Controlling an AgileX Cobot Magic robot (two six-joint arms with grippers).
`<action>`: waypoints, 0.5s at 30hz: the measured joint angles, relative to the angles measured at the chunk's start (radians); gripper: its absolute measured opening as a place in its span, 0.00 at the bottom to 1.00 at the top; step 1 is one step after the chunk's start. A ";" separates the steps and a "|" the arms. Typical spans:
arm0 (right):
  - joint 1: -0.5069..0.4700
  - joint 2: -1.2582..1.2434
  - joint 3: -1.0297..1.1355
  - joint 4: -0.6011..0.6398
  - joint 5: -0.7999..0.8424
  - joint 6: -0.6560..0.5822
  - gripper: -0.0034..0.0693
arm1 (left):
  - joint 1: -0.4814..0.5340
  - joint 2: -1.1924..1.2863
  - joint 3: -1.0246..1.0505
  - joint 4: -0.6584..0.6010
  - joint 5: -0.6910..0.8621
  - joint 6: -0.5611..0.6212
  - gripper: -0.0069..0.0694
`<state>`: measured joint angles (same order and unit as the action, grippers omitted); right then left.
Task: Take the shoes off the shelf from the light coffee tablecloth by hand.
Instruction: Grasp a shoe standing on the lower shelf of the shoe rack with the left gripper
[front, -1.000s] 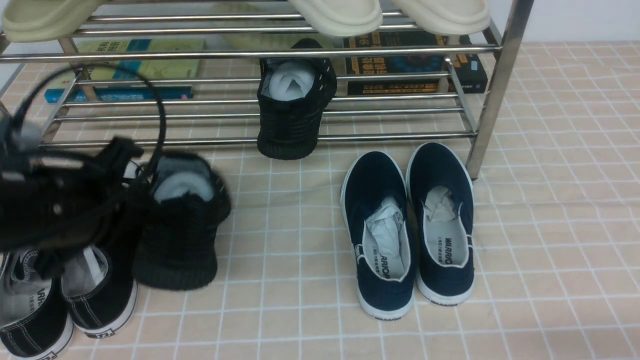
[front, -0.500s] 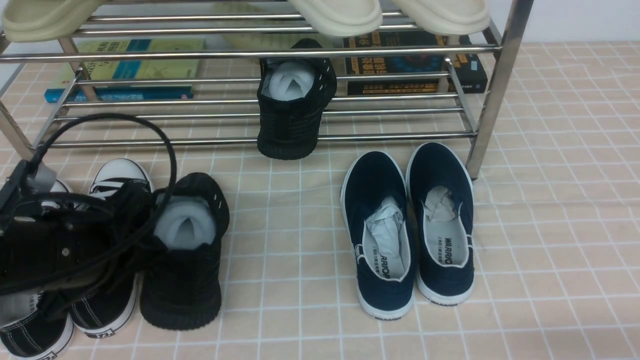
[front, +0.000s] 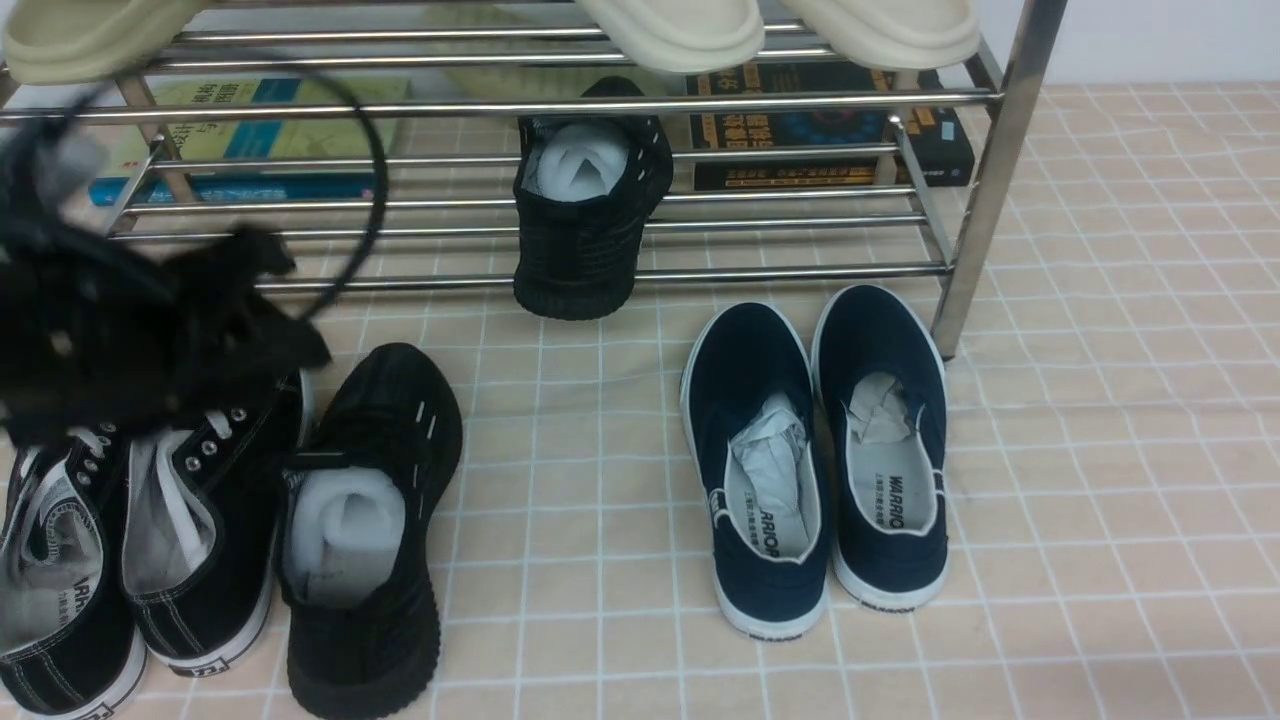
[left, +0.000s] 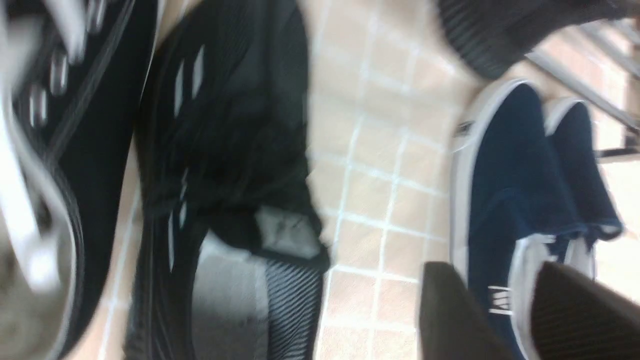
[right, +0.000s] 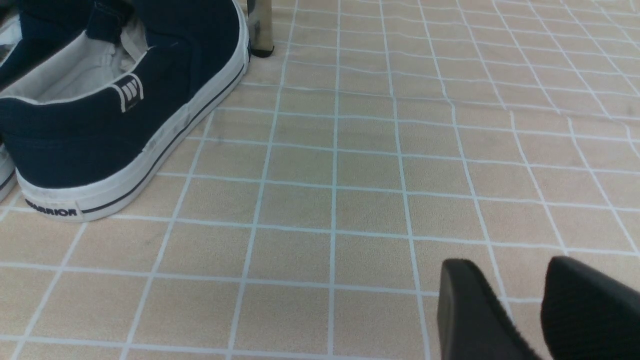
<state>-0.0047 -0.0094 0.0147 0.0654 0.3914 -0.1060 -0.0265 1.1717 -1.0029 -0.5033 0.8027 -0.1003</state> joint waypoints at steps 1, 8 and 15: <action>0.000 0.000 0.000 0.000 0.000 0.000 0.38 | 0.000 0.005 -0.030 0.020 0.031 -0.006 0.36; 0.000 0.000 0.000 0.000 0.000 0.000 0.38 | 0.000 0.092 -0.268 0.165 0.302 -0.097 0.09; 0.000 0.000 0.000 0.000 0.000 0.000 0.38 | 0.000 0.216 -0.351 0.202 0.432 -0.127 0.09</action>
<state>-0.0047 -0.0094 0.0147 0.0654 0.3914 -0.1060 -0.0265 1.3873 -1.3535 -0.3012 1.2348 -0.2269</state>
